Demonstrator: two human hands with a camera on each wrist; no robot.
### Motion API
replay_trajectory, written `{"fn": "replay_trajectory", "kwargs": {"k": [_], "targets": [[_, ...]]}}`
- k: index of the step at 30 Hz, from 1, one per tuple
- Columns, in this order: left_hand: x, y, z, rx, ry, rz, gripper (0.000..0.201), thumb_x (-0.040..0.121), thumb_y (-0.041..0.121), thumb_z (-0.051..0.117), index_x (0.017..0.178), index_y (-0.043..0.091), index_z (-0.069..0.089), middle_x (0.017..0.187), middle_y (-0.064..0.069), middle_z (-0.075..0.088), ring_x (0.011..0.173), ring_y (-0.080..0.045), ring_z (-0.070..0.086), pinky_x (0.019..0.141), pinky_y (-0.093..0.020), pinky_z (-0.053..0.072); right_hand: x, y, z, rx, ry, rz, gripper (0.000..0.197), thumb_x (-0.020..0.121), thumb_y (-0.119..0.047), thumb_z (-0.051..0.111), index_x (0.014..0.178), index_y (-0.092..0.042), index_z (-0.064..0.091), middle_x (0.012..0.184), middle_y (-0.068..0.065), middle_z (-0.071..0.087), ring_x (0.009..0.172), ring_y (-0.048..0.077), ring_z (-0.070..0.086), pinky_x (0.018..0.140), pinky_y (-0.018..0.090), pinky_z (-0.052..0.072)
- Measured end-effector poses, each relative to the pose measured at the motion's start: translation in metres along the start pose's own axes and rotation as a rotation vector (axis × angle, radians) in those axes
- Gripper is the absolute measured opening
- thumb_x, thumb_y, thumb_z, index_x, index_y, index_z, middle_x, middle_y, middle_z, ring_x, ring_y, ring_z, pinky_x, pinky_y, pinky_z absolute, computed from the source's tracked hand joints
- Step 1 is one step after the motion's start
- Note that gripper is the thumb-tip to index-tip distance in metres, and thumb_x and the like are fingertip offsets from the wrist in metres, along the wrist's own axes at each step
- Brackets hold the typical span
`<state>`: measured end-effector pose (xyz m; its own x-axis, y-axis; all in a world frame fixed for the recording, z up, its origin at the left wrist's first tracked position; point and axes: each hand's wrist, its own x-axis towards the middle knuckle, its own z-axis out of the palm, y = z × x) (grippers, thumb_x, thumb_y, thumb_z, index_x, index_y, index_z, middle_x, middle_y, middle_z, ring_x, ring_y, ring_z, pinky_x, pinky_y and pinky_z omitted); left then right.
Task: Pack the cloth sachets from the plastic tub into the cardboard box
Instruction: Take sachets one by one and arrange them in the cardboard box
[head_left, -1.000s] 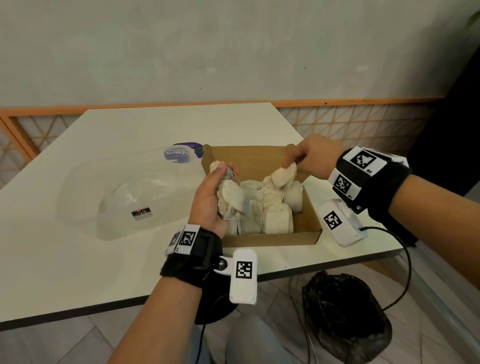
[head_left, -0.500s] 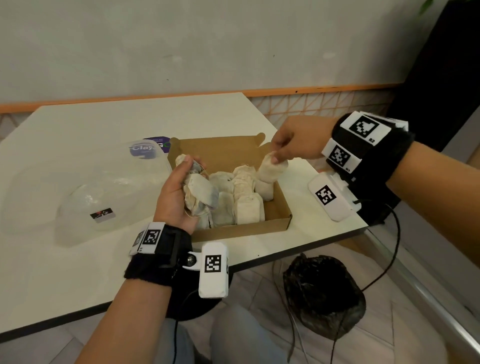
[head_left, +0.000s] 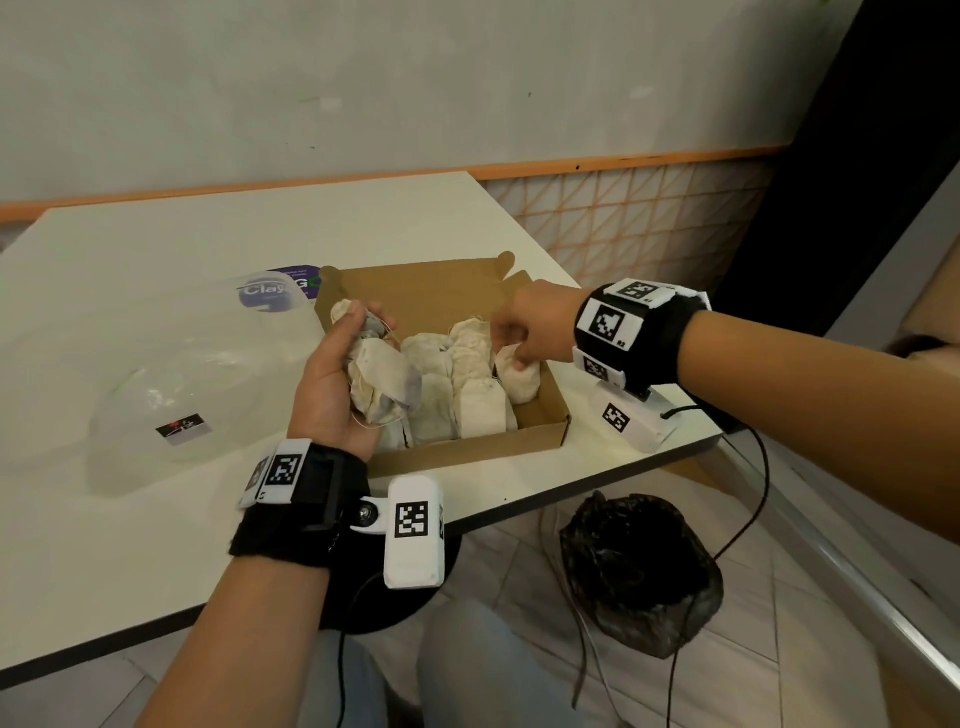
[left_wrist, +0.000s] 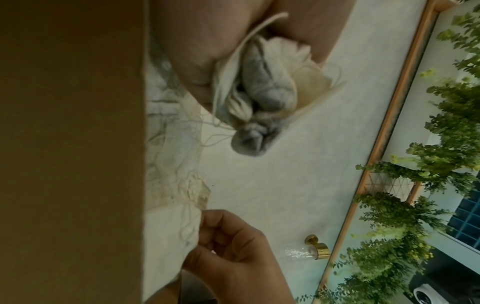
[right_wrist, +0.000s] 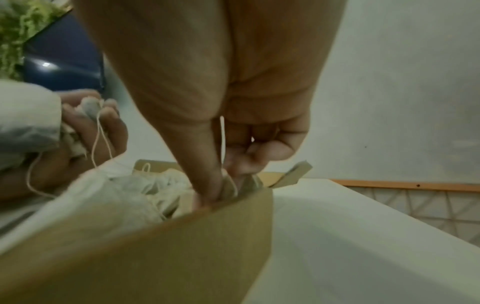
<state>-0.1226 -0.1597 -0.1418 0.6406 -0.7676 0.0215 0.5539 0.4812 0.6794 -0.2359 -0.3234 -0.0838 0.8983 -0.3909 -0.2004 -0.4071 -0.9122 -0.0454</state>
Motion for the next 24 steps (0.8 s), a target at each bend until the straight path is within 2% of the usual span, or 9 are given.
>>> {"fn": "replay_trajectory", "kwargs": {"k": [3, 5, 7, 11, 13, 17, 19, 21, 24], "targets": [[0.000, 0.000, 0.001, -0.005, 0.006, -0.005, 0.019, 0.091, 0.025, 0.052, 0.078, 0.017, 0.064, 0.075, 0.001, 0.061, 0.063, -0.008, 0.056, 0.062, -0.018, 0.049, 0.004, 0.004, 0.002, 0.080, 0.090, 0.014, 0.026, 0.078, -0.010, 0.070, 0.102, -0.009, 0.059, 0.079, -0.007, 0.050, 0.084, 0.015, 0.050, 0.063, 0.020, 0.037], [-0.001, 0.000, 0.002, -0.003, 0.015, -0.009, 0.019, 0.090, 0.026, 0.053, 0.078, 0.017, 0.064, 0.075, 0.001, 0.061, 0.063, -0.007, 0.056, 0.062, -0.018, 0.049, 0.006, 0.007, 0.002, 0.099, 0.125, 0.016, 0.021, 0.078, -0.008, 0.069, 0.097, -0.008, 0.061, 0.078, -0.006, 0.053, 0.081, 0.013, 0.050, 0.059, 0.013, 0.032], [-0.001, 0.000, 0.002, -0.008, 0.015, -0.013, 0.021, 0.091, 0.026, 0.052, 0.077, 0.018, 0.065, 0.075, 0.001, 0.061, 0.064, -0.007, 0.057, 0.062, -0.018, 0.050, 0.006, 0.009, 0.005, 0.087, 0.136, 0.014, 0.017, 0.080, -0.007, 0.066, 0.095, -0.007, 0.061, 0.078, -0.004, 0.056, 0.080, 0.012, 0.050, 0.058, 0.012, 0.031], [-0.001, 0.000, 0.002, -0.009, 0.007, -0.016, 0.017, 0.092, 0.026, 0.051, 0.081, 0.017, 0.061, 0.077, 0.001, 0.060, 0.064, -0.007, 0.057, 0.061, -0.017, 0.050, 0.006, 0.009, 0.012, 0.074, 0.136, 0.026, 0.024, 0.078, -0.012, 0.070, 0.099, -0.008, 0.058, 0.086, -0.001, 0.053, 0.082, 0.015, 0.048, 0.064, 0.024, 0.037], [0.000, 0.000, 0.001, -0.020, 0.007, -0.026, 0.014, 0.091, 0.026, 0.052, 0.083, 0.017, 0.060, 0.078, 0.001, 0.060, 0.064, -0.006, 0.058, 0.061, -0.017, 0.050, 0.006, 0.010, 0.012, 0.102, 0.161, 0.014, 0.028, 0.077, -0.013, 0.071, 0.100, -0.009, 0.055, 0.088, 0.001, 0.053, 0.082, 0.017, 0.048, 0.070, 0.025, 0.037], [0.001, 0.000, -0.001, -0.038, 0.009, -0.035, 0.011, 0.090, 0.026, 0.053, 0.085, 0.017, 0.059, 0.081, 0.000, 0.059, 0.064, -0.004, 0.059, 0.060, -0.016, 0.050, -0.009, 0.007, 0.008, 0.117, 0.250, -0.083, 0.012, 0.080, -0.013, 0.062, 0.091, -0.014, 0.057, 0.089, 0.002, 0.055, 0.082, 0.019, 0.051, 0.072, 0.028, 0.041], [0.001, 0.000, -0.001, -0.041, 0.012, -0.029, 0.011, 0.091, 0.026, 0.053, 0.085, 0.017, 0.059, 0.083, 0.000, 0.059, 0.065, -0.004, 0.058, 0.061, -0.016, 0.050, -0.020, 0.003, 0.010, 0.048, 0.161, -0.109, 0.012, 0.082, -0.015, 0.057, 0.091, -0.018, 0.065, 0.084, -0.004, 0.050, 0.084, 0.018, 0.050, 0.074, 0.029, 0.042], [0.001, 0.000, -0.001, -0.036, 0.015, -0.025, 0.011, 0.090, 0.026, 0.053, 0.085, 0.017, 0.058, 0.083, 0.000, 0.059, 0.065, -0.004, 0.057, 0.062, -0.016, 0.050, -0.027, 0.000, 0.018, -0.017, 0.029, -0.084, 0.022, 0.086, -0.022, 0.054, 0.101, -0.027, 0.069, 0.081, -0.011, 0.040, 0.090, 0.015, 0.047, 0.076, 0.029, 0.040], [0.000, -0.001, 0.000, -0.038, 0.016, -0.030, 0.011, 0.090, 0.025, 0.053, 0.085, 0.017, 0.058, 0.085, 0.000, 0.058, 0.067, -0.004, 0.057, 0.061, -0.016, 0.049, -0.027, 0.007, 0.026, -0.116, 0.022, -0.061, 0.029, 0.090, -0.029, 0.048, 0.112, -0.035, 0.066, 0.092, -0.006, 0.037, 0.100, 0.017, 0.044, 0.079, 0.028, 0.035]]}}
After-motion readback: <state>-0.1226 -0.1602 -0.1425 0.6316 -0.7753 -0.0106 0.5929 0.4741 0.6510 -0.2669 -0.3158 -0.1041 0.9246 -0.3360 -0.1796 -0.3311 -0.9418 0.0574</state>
